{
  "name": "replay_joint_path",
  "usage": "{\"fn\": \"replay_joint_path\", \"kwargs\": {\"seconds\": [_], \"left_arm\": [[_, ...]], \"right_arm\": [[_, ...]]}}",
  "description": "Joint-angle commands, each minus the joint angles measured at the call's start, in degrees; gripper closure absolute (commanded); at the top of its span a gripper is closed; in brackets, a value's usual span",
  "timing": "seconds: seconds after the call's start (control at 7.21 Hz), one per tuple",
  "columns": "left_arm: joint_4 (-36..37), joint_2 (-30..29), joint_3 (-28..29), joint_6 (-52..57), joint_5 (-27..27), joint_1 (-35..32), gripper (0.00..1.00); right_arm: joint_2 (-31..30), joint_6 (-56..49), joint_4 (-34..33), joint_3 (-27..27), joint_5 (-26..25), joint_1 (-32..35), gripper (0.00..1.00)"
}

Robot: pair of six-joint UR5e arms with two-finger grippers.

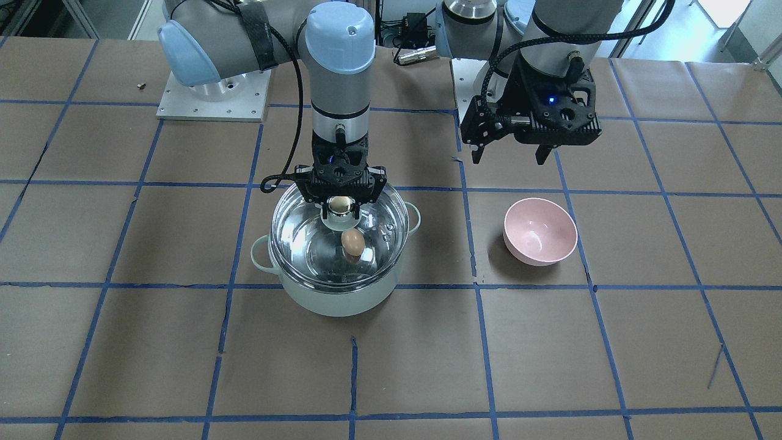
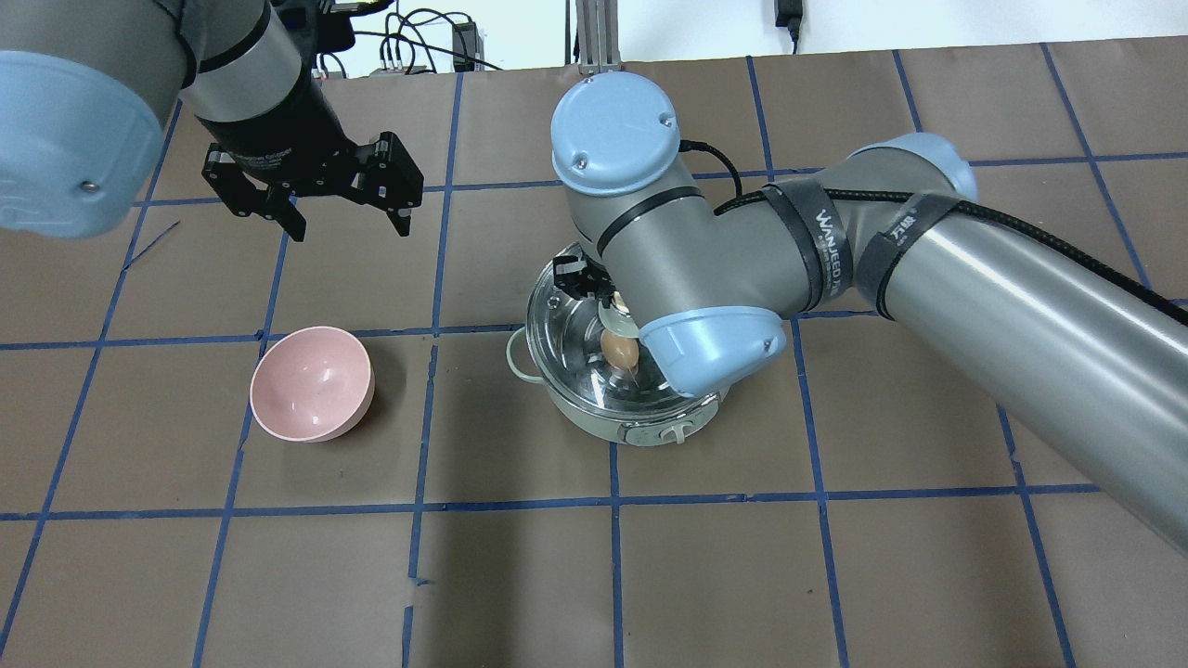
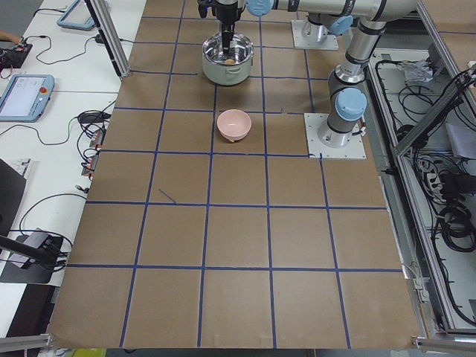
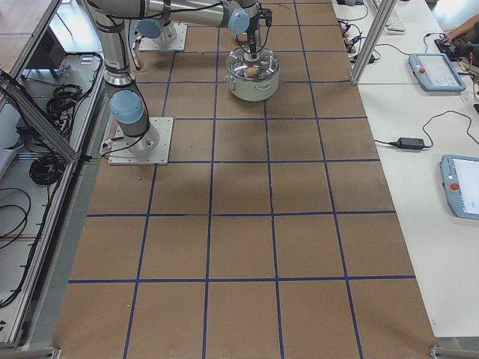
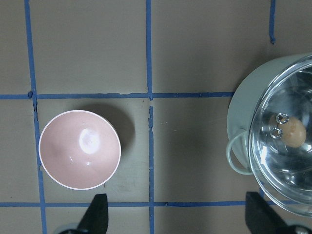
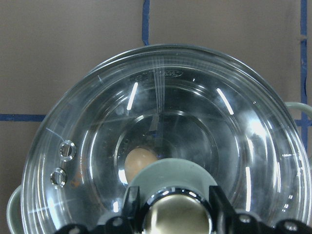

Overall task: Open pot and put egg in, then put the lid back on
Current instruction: 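Carry the glass lid back and lower it onto the pot with the right gripper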

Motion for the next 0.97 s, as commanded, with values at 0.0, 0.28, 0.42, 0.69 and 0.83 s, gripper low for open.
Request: {"fn": "replay_joint_path", "kwargs": {"seconds": [0.0,0.28,0.42,0.69,0.83], "left_arm": [[0.1,-0.1,0.0,-0.1,0.0,-0.1,0.00],[0.1,-0.2,-0.1,-0.1,0.0,-0.1,0.00],[0.1,-0.2,-0.1,-0.1,0.0,-0.1,0.00],[0.1,-0.2,-0.1,0.0,0.0,-0.1,0.00],[0.1,-0.2,-0.1,0.0,-0.1,-0.1,0.00]], "right_arm": [[0.0,-0.9,-0.3,0.0,0.1,-0.7,0.65],[0.1,-1.6,-1.3,0.0,0.1,-1.0,0.65],[0.1,-1.6,-1.4,0.0,0.1,-1.0,0.65],[0.0,-1.0,-1.4,0.0,0.2,-1.0,0.65],[0.0,-1.0,-1.4,0.2,0.1,-1.0,0.65]]}}
